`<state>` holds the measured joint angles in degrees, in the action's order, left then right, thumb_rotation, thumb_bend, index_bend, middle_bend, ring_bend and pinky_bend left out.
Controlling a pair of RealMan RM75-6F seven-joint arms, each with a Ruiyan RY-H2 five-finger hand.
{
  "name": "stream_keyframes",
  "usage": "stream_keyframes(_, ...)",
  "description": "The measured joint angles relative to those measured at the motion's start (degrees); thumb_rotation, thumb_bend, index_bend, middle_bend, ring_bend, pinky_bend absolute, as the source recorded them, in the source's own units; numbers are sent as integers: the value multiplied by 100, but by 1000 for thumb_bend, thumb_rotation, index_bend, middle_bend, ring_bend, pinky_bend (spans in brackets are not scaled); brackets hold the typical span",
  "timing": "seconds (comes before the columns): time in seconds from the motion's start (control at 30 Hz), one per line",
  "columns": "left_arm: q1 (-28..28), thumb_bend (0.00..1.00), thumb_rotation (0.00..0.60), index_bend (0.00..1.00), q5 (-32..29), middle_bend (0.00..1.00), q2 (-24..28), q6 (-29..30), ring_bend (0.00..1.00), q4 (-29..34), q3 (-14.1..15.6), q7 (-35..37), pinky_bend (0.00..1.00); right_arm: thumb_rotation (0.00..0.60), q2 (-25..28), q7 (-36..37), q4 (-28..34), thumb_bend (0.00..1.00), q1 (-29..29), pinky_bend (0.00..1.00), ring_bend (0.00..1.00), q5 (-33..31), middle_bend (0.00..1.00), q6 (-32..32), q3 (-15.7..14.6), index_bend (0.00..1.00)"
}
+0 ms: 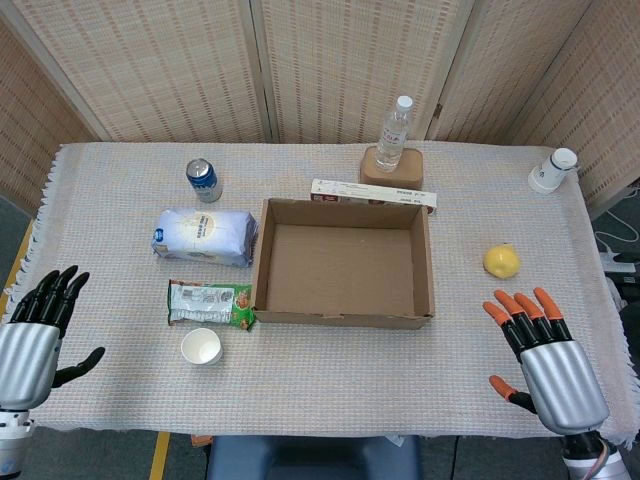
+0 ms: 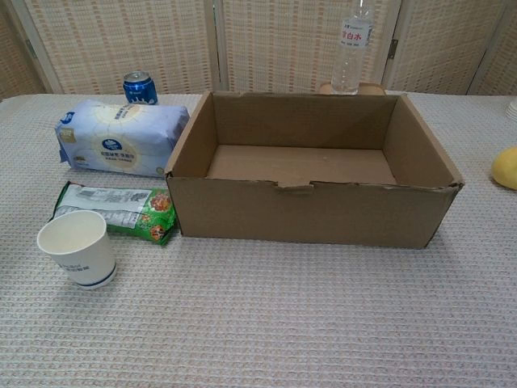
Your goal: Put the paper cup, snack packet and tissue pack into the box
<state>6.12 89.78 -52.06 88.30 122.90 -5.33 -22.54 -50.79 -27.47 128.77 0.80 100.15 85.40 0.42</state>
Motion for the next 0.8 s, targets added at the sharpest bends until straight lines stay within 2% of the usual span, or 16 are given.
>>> stream_keyframes(0.57,-1,169,600,0,33,0,132,-31,0,157,19,25,174,600,-10,-69,48,0,4,0,0,-5,98,-38,-45,150)
stream_keyframes(0.8,-7,169,600,0,121,0,237,-196,0,265,169,67,176,600,10,-11,24,0,-4,0,0,86,98,-80,-88,150)
